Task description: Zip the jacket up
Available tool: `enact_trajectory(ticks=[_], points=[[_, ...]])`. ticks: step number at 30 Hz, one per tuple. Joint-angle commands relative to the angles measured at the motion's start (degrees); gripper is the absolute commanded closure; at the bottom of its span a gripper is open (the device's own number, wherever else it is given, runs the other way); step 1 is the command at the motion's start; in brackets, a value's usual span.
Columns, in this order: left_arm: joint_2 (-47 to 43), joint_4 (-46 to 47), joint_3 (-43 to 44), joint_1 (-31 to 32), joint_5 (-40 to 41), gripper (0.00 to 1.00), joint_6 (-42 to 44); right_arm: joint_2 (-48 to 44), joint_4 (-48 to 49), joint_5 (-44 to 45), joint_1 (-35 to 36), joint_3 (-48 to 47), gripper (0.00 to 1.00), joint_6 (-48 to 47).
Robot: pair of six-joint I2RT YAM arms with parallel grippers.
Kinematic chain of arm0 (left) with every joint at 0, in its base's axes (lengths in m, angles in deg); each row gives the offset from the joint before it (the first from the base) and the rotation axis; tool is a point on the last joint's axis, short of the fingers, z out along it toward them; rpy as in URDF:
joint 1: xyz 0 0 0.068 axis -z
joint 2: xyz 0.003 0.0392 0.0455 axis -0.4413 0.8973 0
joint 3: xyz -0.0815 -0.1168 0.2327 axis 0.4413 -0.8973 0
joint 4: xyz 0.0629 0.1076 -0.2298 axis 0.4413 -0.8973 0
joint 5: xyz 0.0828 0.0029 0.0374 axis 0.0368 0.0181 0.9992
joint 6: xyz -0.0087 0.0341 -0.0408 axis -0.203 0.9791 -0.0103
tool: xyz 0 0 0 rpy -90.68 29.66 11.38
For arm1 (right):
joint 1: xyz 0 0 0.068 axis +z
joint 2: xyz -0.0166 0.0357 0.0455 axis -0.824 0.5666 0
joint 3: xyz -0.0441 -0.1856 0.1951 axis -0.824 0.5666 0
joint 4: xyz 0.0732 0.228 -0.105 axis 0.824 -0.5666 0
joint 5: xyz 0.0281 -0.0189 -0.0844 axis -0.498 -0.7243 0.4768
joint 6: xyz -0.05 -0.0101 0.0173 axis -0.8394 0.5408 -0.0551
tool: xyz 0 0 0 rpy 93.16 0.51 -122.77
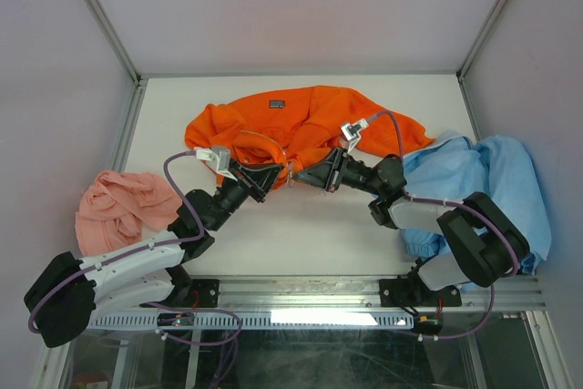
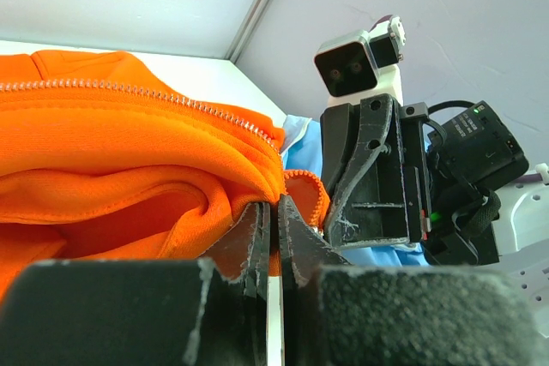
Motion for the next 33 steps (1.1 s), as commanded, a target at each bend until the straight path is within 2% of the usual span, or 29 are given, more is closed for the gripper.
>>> enact_trajectory(ticks=[1, 21, 33], points=[[-1.7, 4.6, 0.3, 0.6, -1.4, 1.00, -0.9, -0.2, 5.8, 0.0, 0.7, -1.5, 1.00, 1.0], [-2.5, 4.4, -0.9, 0.6, -4.0, 1.00, -3.2, 2.6, 9.5, 1.0, 0.6, -3.3, 1.00, 3.8], [-2.4, 0.8, -1.9, 0.6, -6.0, 1.00, -5.2, 2.3, 5.8, 0.7, -0.2, -7.0, 1.00, 2.1]])
